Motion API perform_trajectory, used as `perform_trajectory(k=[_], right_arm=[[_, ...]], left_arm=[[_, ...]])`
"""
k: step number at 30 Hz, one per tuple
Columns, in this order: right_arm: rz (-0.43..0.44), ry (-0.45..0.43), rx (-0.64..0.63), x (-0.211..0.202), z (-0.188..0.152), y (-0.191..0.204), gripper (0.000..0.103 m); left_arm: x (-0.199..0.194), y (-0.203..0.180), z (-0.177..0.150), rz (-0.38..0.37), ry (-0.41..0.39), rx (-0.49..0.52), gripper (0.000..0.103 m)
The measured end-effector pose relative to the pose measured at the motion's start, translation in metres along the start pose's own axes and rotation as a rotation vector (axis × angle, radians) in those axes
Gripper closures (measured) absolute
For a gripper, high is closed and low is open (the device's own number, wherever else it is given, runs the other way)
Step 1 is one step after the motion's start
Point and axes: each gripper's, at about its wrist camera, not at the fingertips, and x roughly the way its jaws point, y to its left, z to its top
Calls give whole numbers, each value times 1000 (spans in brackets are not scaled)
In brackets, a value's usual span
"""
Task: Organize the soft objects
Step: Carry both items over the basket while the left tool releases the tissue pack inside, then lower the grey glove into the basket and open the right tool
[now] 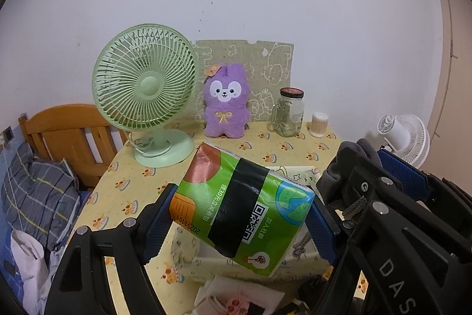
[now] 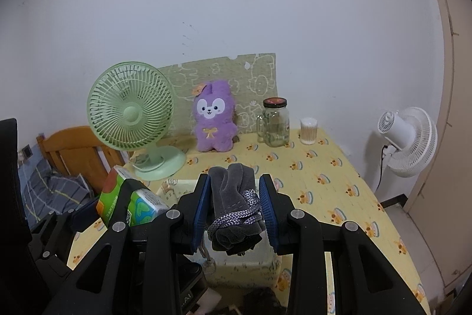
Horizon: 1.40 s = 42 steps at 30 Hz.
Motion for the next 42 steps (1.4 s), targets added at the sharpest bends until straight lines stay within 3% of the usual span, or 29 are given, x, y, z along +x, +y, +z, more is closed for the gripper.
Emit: perform_trajectory(k=[20,27,32,40,42], right_arm=[[-33,75,-11,68,-3,-5,66],[-42,105,-15,89,-10,-7,66],[-32,132,-16,104,-13,-9,66],[-14,160,-40,124,-18,-6,66],[-13,160,-41,126,-19,-6,60]], left_arm=[[67,6,-1,-30,106,-6,18],[87,3,-8,-56,153,37,0],[99,4,-12,-77,210,45,0],[108,9,-15,-71,220,25,0],[109,9,-15,-58,219,24,0]])
